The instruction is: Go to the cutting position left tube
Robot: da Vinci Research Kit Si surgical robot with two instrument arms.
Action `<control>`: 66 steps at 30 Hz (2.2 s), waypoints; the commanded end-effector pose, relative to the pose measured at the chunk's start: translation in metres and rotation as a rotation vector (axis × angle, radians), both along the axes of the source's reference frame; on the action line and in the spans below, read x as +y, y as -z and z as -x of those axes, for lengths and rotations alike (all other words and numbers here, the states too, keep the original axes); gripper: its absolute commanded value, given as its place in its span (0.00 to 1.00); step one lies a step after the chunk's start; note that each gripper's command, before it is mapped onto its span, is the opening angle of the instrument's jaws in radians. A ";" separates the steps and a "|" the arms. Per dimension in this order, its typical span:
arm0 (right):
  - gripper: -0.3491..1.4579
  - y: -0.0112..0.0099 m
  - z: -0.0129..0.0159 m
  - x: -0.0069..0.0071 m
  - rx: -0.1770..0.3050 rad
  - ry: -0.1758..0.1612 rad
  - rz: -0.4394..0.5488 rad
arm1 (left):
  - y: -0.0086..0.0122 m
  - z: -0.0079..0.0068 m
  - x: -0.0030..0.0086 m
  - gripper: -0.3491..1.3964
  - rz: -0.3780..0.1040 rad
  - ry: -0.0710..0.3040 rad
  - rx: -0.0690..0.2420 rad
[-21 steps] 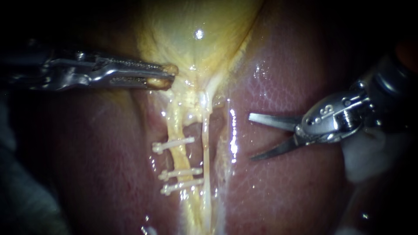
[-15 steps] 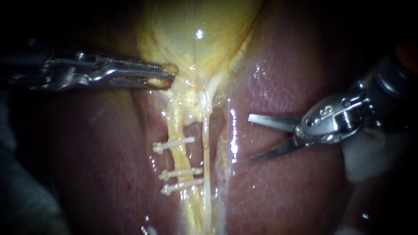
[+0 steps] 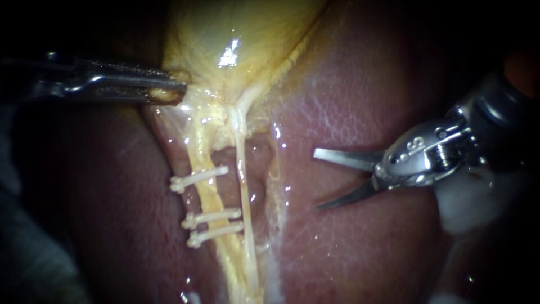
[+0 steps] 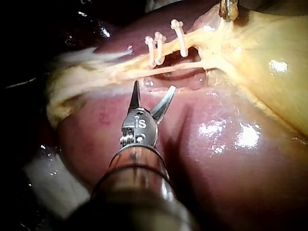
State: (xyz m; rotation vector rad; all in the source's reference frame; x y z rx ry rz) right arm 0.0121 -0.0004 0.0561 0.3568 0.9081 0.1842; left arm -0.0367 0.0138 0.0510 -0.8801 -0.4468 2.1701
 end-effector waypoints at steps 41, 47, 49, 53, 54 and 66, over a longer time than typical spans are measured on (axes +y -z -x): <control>0.98 -0.0107 -0.0093 -0.0022 0.205 0.102 -0.381 | 0.0001 0.0002 -0.0001 0.00 0.000 0.002 0.002; 0.95 -0.0109 -0.0118 -0.0027 0.239 0.130 -0.409 | 0.0001 0.0003 -0.0001 0.00 0.000 0.002 0.002; 0.95 -0.0111 -0.0126 -0.0031 0.244 0.137 -0.409 | 0.0001 0.0003 -0.0001 0.00 0.000 0.002 0.002; 0.94 -0.0115 -0.0141 -0.0037 0.267 0.134 -0.432 | 0.0001 0.0003 -0.0002 0.00 0.000 0.003 0.003; 0.93 -0.0116 -0.0144 -0.0038 0.274 0.132 -0.438 | 0.0001 0.0004 -0.0001 0.00 0.000 0.003 0.003; 0.94 -0.0113 -0.0171 -0.0035 0.317 0.073 -0.466 | 0.0001 0.0006 -0.0002 0.00 0.000 0.004 0.003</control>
